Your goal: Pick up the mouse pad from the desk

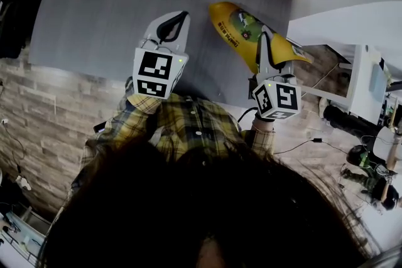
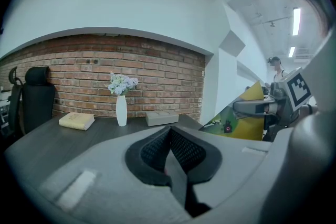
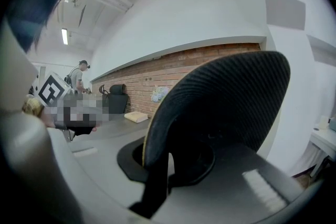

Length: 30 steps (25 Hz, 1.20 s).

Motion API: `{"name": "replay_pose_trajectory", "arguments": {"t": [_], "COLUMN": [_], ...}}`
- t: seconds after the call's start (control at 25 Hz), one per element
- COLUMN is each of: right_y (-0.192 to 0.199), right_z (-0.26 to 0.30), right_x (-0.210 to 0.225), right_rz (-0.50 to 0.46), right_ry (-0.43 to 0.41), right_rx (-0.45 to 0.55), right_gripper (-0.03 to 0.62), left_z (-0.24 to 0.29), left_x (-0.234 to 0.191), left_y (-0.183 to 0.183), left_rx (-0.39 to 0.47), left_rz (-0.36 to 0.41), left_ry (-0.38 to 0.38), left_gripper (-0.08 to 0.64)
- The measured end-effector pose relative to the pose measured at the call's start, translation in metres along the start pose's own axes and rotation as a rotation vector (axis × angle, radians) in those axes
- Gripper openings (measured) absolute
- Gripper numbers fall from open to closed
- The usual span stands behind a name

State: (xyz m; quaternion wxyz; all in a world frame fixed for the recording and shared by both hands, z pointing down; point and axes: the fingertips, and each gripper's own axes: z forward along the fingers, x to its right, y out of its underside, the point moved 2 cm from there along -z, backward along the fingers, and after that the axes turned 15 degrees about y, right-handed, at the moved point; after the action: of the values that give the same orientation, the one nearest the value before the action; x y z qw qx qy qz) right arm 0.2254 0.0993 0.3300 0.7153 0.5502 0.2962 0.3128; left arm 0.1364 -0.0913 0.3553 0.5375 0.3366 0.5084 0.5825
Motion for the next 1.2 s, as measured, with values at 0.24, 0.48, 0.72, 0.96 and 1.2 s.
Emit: {"name": "replay_pose_trajectory", "arguments": {"t": [0.24, 0.48, 0.72, 0.96, 1.2], "right_y": [0.0022, 0.0021, 0.0022, 0.0018, 0.0026], "right_z": [0.0034, 0.0053, 0.0058, 0.0066, 0.0095], "right_x": [0.0014, 0.0015, 0.0004, -0.0002, -0.0014], "right_rz": [-0.004, -0.013, -0.016, -0.016, -0.016], "right_ry": [0.004, 0.0, -0.001, -0.003, -0.005], "right_rx": [-0.013, -0.015, -0.011, -0.012, -0.018], "right_gripper": [0.012, 0.012, 0.012, 0.012, 0.012], "left_z": [0.0032, 0.0038, 0.0017, 0.0006, 0.0015], "left_x": [-0.0007, -0.0019, -0.0037, -0.0054, -0.0093], "left_y": [-0.0002, -0.001, -0.0003, -0.0017, -0.0023], "left_rx": [-0.003, 0.0, 0.002, 0.003, 0.004], "left_rz": [0.0, 0.002, 0.003, 0.004, 0.004], "left_ry": [0.005, 0.002, -0.005, -0.011, -0.013], "left_gripper": [-0.003, -0.003, -0.003, -0.003, -0.003]}}
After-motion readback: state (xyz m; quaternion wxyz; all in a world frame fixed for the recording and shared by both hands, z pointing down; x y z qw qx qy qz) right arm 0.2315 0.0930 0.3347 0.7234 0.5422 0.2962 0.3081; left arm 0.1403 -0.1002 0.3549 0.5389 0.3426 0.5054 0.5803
